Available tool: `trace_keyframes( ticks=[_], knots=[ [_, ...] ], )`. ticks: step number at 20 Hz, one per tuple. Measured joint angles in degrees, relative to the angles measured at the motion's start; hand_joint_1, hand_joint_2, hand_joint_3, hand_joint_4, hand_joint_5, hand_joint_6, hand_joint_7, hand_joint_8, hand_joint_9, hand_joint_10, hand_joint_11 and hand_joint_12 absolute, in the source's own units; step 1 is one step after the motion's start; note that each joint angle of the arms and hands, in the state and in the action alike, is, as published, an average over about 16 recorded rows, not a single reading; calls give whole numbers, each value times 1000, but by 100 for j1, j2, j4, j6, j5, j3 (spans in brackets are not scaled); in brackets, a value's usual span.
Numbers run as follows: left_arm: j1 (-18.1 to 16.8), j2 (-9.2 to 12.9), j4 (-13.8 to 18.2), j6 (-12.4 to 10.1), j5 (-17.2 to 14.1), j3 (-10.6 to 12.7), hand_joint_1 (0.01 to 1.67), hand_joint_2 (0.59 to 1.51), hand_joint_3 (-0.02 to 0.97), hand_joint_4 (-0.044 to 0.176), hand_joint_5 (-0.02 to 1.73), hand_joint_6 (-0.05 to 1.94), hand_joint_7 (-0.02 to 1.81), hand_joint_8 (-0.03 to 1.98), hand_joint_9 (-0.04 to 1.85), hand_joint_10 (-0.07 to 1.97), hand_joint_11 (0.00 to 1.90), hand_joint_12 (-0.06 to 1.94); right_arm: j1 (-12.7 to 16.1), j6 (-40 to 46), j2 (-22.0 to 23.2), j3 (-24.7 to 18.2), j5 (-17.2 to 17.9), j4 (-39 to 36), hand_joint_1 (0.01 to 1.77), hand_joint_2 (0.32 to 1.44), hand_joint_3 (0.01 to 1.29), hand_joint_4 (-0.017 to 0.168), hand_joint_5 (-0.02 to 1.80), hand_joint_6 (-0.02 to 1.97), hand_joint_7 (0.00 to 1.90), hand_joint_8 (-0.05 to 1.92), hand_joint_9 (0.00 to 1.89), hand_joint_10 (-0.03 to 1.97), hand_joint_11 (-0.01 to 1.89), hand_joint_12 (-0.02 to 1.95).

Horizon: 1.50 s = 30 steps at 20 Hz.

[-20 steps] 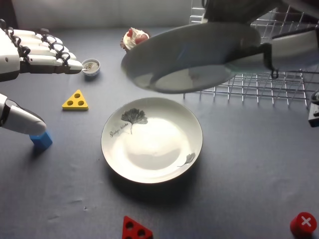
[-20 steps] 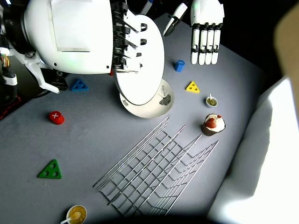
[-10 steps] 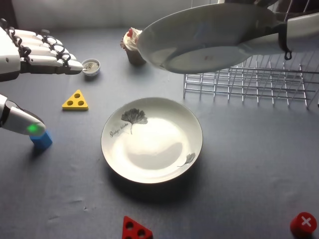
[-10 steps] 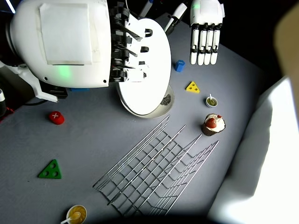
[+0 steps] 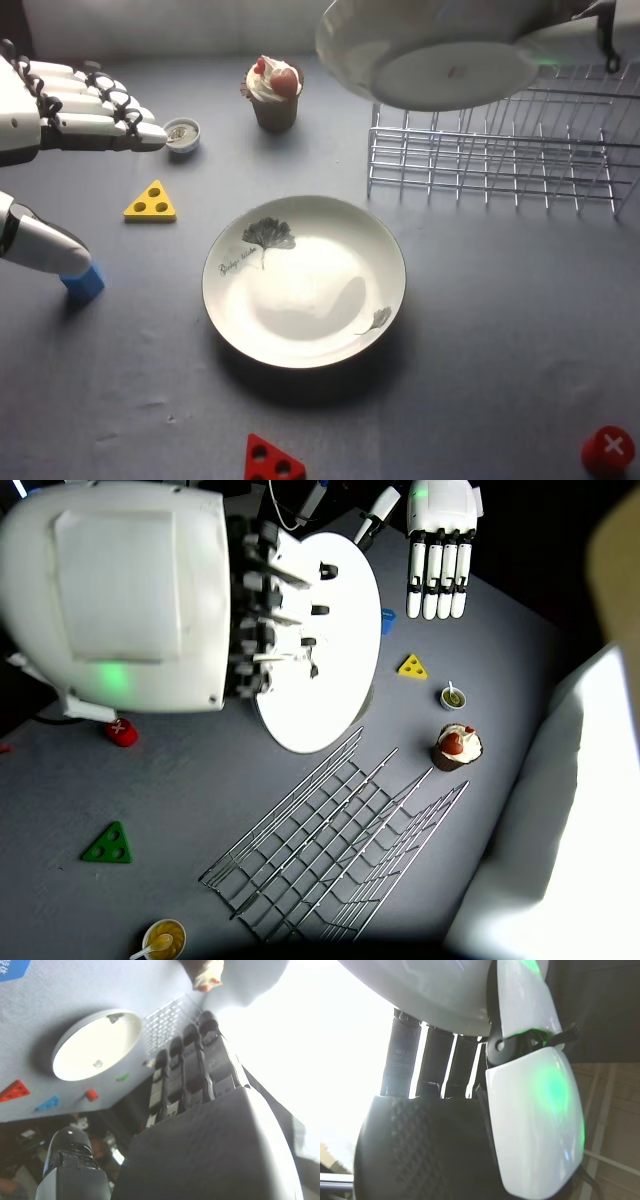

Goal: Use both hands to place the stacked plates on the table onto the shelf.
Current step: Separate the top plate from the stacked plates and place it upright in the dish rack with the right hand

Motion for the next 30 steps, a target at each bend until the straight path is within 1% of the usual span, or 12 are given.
trace_keyframes(
  ticks=[5,13,19,30],
  knots=[
    [25,17,-32,0,3,-43,30,995,6,5,132,19,169,-2,175,9,176,19,13,59,-28,253,-129,192,1484,972,12,-8,932,813,1074,607,1174,613,977,1340],
    [43,32,-91,0,0,-96,30,995,5,5,135,18,172,-1,180,10,178,19,72,439,-119,651,-433,125,1484,972,12,-8,925,836,1087,578,1184,577,981,1335],
    [58,32,-144,-1,6,-81,34,996,5,5,132,19,171,-1,179,9,180,19,138,894,-191,919,-611,-248,1485,972,12,-8,930,829,1101,545,1196,540,984,1328],
    [76,33,-203,0,18,-35,43,997,6,4,125,19,165,-2,166,9,178,19,203,1783,-353,1347,-789,-1039,1485,973,13,-8,935,816,1072,584,1175,587,984,1336]
  ],
)
